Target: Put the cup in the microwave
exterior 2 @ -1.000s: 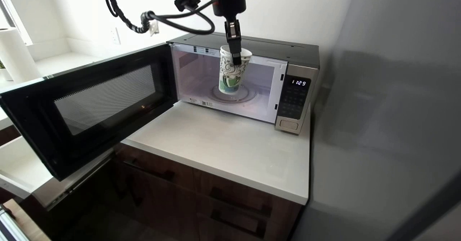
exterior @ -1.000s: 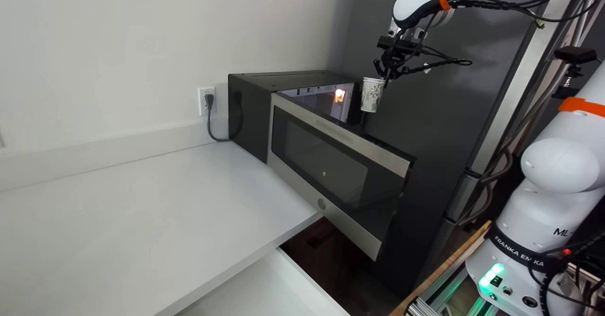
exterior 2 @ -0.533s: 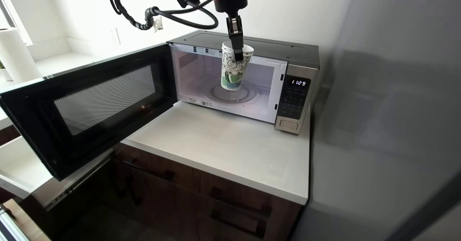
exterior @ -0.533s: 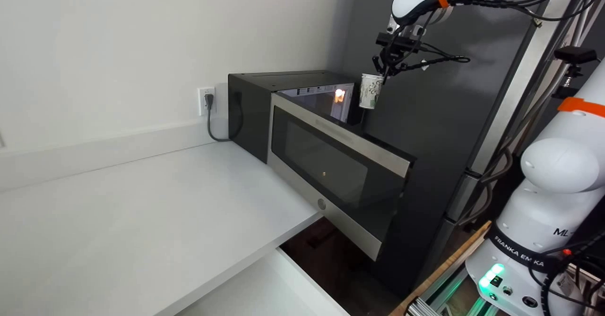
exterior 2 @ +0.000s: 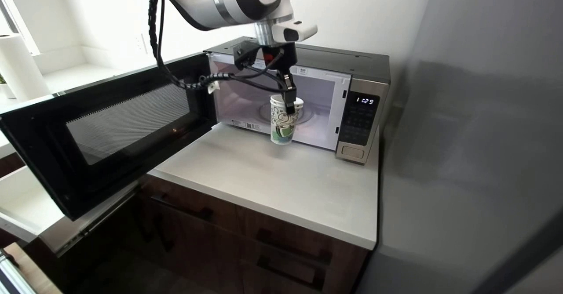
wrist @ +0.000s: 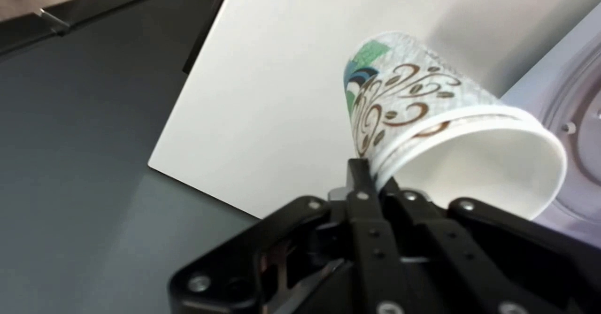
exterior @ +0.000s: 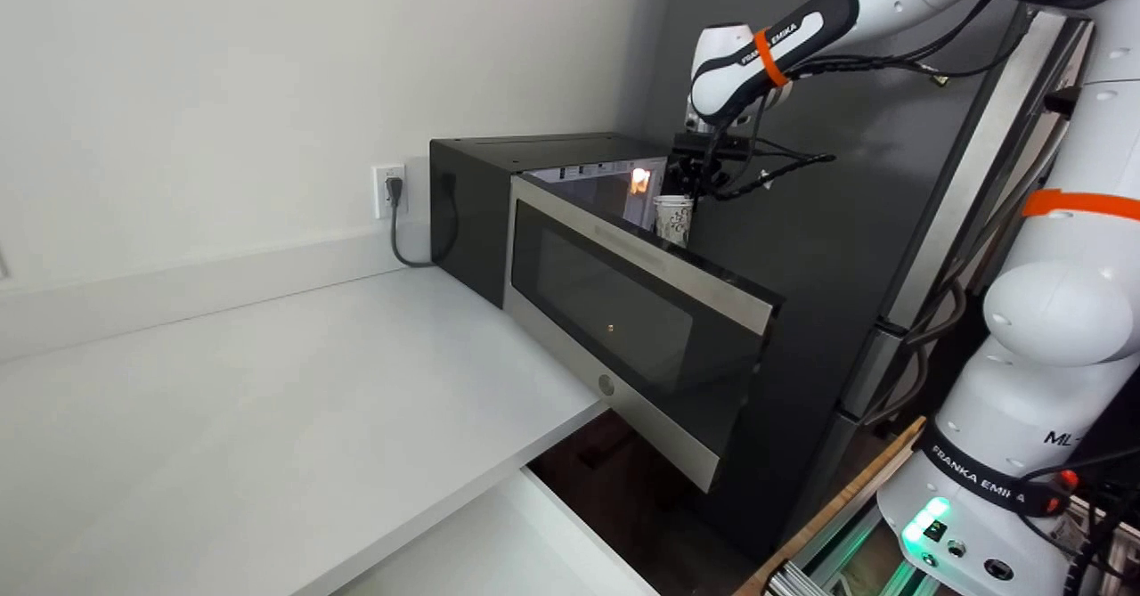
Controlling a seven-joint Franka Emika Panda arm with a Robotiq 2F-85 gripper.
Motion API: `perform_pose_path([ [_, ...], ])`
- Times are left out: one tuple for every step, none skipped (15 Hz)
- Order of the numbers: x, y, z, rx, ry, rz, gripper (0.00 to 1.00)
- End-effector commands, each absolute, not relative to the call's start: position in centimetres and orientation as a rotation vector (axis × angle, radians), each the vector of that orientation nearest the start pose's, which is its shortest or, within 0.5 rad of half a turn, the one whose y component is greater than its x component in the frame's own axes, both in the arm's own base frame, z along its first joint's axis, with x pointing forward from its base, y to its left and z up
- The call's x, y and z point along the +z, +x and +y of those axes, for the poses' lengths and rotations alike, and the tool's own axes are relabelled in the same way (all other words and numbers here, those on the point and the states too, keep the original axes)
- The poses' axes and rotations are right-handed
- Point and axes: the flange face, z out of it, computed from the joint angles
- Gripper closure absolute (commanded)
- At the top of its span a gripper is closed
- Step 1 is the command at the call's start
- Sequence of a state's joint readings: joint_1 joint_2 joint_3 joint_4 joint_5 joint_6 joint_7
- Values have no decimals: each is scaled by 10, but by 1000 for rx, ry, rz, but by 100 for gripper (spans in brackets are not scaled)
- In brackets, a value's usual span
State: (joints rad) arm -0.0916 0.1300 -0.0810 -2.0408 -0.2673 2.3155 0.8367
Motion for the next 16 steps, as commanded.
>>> perform_pose_path([
  [367, 609, -94, -503, -3113, 1188, 99],
  [364, 617, -88, -561, -3148, 1110, 99],
  [361, 623, -83, -600, -3171, 1043, 99],
  [359, 630, -75, -632, -3179, 968, 99],
  [356, 635, -68, -657, -3182, 897, 99],
  [354, 639, -62, -667, -3163, 820, 99],
  [351, 643, -56, -682, -3146, 729, 99],
  [350, 645, -51, -693, -3137, 654, 99],
  [355, 638, -55, -674, -3148, 770, 96],
  [353, 640, -52, -682, -3143, 716, 96],
  [351, 641, -50, -680, -3144, 690, 96],
  [350, 642, -50, -678, -3146, 679, 96],
  [351, 642, -50, -680, -3147, 675, 96],
  [352, 643, -51, -683, -3147, 672, 99],
  [351, 646, -51, -699, -3174, 632, 99],
  [349, 652, -46, -725, -3178, 576, 99],
])
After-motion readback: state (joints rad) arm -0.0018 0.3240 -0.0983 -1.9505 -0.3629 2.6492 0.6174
